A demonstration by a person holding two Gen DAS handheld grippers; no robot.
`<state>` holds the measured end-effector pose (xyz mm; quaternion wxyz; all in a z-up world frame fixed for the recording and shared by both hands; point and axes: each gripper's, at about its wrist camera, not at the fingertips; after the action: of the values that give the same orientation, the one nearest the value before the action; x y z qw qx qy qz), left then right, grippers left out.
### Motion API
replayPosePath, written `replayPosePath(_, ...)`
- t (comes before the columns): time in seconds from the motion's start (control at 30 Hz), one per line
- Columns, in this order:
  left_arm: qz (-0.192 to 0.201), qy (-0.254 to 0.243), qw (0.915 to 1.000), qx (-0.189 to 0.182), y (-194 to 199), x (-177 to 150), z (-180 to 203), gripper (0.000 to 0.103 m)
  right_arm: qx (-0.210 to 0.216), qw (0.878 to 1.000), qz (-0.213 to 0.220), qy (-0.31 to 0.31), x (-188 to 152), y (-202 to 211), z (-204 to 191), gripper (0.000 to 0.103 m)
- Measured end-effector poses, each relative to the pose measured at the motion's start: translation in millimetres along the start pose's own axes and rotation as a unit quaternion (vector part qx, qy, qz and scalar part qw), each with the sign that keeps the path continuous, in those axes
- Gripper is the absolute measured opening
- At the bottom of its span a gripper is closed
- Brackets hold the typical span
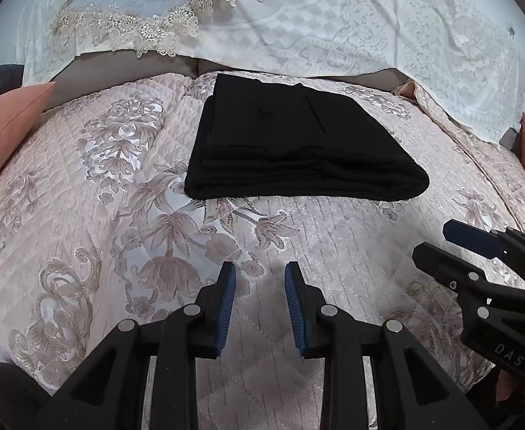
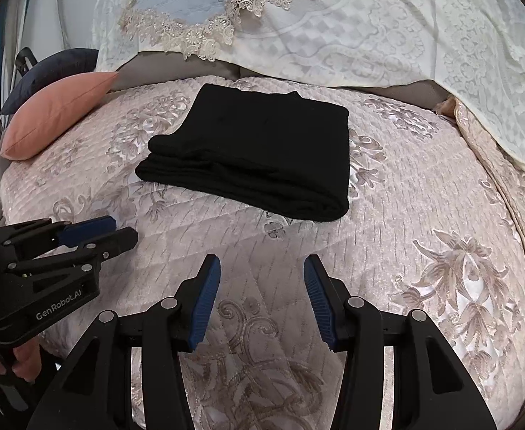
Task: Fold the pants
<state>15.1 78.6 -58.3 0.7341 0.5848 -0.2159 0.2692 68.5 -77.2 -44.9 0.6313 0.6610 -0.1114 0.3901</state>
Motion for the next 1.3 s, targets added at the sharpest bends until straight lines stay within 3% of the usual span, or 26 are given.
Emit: replayPosePath(1.3, 0.009, 0.005, 0.9999, -0.008, 13.6, 3.2, 8.8, 0.031, 0.002, 1.000, 0.003, 0.001, -3.4, 13.0, 0.6, 0.049)
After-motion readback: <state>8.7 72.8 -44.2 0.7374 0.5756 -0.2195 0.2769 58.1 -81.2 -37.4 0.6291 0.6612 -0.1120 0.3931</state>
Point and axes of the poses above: each gripper's, at about its wrist camera, not at the fingertips, and y roughly against the way its jaws point, z to its right, x to its top, and after that the axes turned 12 degrees about -x, right-handed
